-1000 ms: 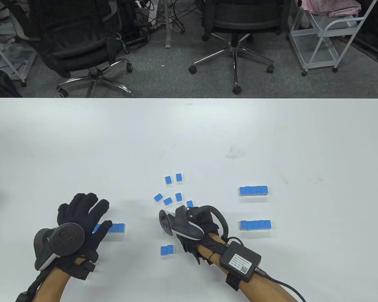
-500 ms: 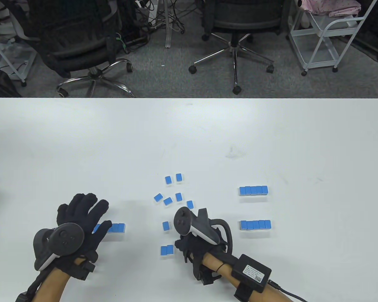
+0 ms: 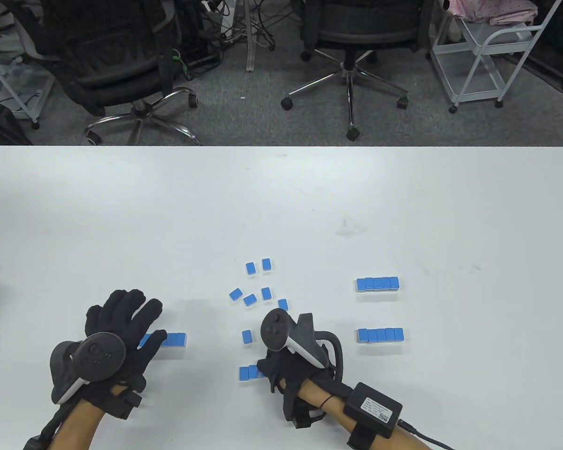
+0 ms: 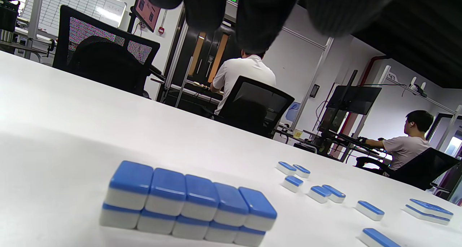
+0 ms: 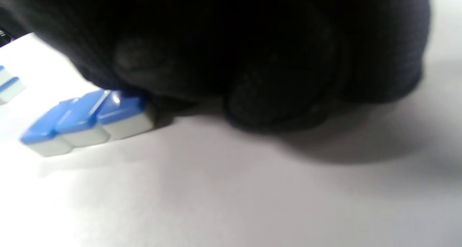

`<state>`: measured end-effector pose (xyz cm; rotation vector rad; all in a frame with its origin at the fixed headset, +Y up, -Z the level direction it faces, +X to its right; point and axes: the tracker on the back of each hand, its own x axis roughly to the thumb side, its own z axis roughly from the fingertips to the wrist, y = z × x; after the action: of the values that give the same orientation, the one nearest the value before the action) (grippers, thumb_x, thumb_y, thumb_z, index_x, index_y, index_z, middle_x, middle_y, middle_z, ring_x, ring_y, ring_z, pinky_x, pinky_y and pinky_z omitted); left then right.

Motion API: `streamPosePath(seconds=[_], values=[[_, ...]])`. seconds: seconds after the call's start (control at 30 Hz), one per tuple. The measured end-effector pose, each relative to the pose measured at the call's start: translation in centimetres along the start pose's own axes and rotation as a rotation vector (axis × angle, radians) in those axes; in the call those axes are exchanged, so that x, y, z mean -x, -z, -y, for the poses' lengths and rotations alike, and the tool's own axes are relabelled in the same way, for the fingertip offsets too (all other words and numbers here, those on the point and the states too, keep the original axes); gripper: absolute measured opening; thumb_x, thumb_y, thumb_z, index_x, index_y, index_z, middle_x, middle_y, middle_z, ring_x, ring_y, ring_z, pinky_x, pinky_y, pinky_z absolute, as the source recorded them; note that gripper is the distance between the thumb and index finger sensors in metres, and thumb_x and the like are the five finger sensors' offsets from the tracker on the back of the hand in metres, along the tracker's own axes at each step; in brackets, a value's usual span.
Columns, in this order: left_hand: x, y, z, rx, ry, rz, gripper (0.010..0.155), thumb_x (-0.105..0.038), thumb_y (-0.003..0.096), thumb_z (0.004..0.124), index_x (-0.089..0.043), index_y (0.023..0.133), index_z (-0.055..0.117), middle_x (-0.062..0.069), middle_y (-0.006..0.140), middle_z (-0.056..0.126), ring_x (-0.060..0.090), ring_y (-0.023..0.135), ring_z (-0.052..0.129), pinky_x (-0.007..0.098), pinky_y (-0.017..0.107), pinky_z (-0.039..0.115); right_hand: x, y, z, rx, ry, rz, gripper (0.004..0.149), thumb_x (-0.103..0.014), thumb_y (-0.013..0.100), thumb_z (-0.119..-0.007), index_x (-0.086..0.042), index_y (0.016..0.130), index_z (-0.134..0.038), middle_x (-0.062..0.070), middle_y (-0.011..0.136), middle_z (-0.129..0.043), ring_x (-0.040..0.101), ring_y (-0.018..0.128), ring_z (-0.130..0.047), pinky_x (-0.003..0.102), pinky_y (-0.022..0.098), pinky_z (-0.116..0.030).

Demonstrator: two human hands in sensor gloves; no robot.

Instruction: Build mahjong tile wall

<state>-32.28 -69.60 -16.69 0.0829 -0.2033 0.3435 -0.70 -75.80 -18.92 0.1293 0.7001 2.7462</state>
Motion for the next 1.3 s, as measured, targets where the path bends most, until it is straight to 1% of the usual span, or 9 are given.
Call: streamPosePath(seconds=[0.4,0.53,0.67,0.8,0.9,1.0,1.2,1.27,1.3], values=[[0.0,-0.1,0.0,0.002,0.0,-0.002,0.064,-0.059,0.0482,0.065,-0.035,0.107,0.06,0.002,0.119,0.041,0.034,0.112,0.03,0.071,0.075,0.023,0.3,0.0,-0.1,-0.006,0.036,-0.004,0.043,-0.045,0.037,-0.085,-0.01,0.059,-0.094,-0.002,0.029,-0.103,0.024,0.024,-0.106,0.051,0.029,-0.089],[0.0,-0.1,0.0,0.001,-0.002,-0.003,0.064,-0.059,0.0482,0.065,-0.035,0.107,0.06,0.002,0.119,0.041,0.034,0.112,0.03,0.071,0.075,0.023,0.8,-0.2,0.3,-0.034,0.056,-0.001,0.047,-0.05,0.038,-0.08,-0.012,0.062,-0.094,-0.003,0.033,-0.104,0.023,0.027,-0.107,0.05,0.031,-0.09],[0.0,-0.2,-0.1,-0.007,-0.003,-0.006,0.064,-0.059,0.0481,0.065,-0.035,0.107,0.06,0.002,0.119,0.041,0.034,0.112,0.03,0.071,0.075,0.023,1.2,-0.8,2.2,0.063,0.053,0.018,0.048,-0.051,0.038,-0.077,-0.014,0.066,-0.091,-0.003,0.037,-0.102,0.023,0.031,-0.105,0.05,0.034,-0.088],[0.0,-0.1,-0.1,-0.011,0.0,-0.005,0.064,-0.059,0.0481,0.065,-0.035,0.107,0.06,0.002,0.119,0.041,0.035,0.112,0.03,0.071,0.075,0.023,0.2,-1.4,3.4,0.232,-0.057,0.107,0.051,-0.049,0.037,-0.081,-0.017,0.078,-0.083,0.001,0.054,-0.099,0.027,0.044,-0.102,0.054,0.042,-0.084],[0.1,0.0,-0.2,-0.014,0.002,-0.005,0.064,-0.059,0.0481,0.065,-0.035,0.107,0.06,0.002,0.119,0.041,0.035,0.112,0.03,0.071,0.075,0.023,-2.4,-1.2,3.1,0.261,-0.276,0.147,0.06,-0.048,0.037,-0.083,-0.024,0.09,-0.071,0.004,0.074,-0.093,0.029,0.057,-0.099,0.055,0.05,-0.081],[0.2,0.0,-0.2,-0.015,0.0,-0.006,0.064,-0.059,0.0481,0.065,-0.035,0.107,0.06,0.002,0.119,0.041,0.035,0.111,0.03,0.071,0.075,0.023,-4.7,-0.2,2.4,0.225,-0.428,0.136,0.066,-0.05,0.036,-0.084,-0.028,0.095,-0.064,0.004,0.086,-0.088,0.031,0.067,-0.096,0.056,0.053,-0.08],[0.3,-0.1,-0.4,-0.021,0.0,-0.002,0.064,-0.059,0.0481,0.065,-0.035,0.107,0.06,0.002,0.119,0.042,0.035,0.111,0.03,0.071,0.075,0.024,-7.6,3.1,0.4,0.085,-0.548,0.073,0.065,-0.046,0.035,-0.089,-0.029,0.093,-0.066,0.002,0.084,-0.087,0.029,0.069,-0.095,0.054,0.053,-0.081],[0.3,-0.1,-0.4,-0.024,0.002,0.001,0.064,-0.059,0.0481,0.065,-0.035,0.107,0.06,0.003,0.119,0.042,0.035,0.111,0.03,0.071,0.075,0.024,-8.1,3.2,0.3,0.176,-0.582,0.085,0.059,-0.044,0.034,-0.091,-0.029,0.088,-0.072,-0.001,0.076,-0.092,0.027,0.065,-0.097,0.053,0.051,-0.082],[0.3,-0.1,-0.5,-0.026,0.003,0.002,0.064,-0.059,0.048,0.065,-0.035,0.107,0.06,0.003,0.119,0.042,0.035,0.111,0.031,0.071,0.075,0.024,-8.2,3.1,0.3,0.18,-0.592,0.104,0.058,-0.043,0.033,-0.092,-0.028,0.087,-0.075,-0.002,0.073,-0.095,0.026,0.063,-0.099,0.052,0.05,-0.083]])
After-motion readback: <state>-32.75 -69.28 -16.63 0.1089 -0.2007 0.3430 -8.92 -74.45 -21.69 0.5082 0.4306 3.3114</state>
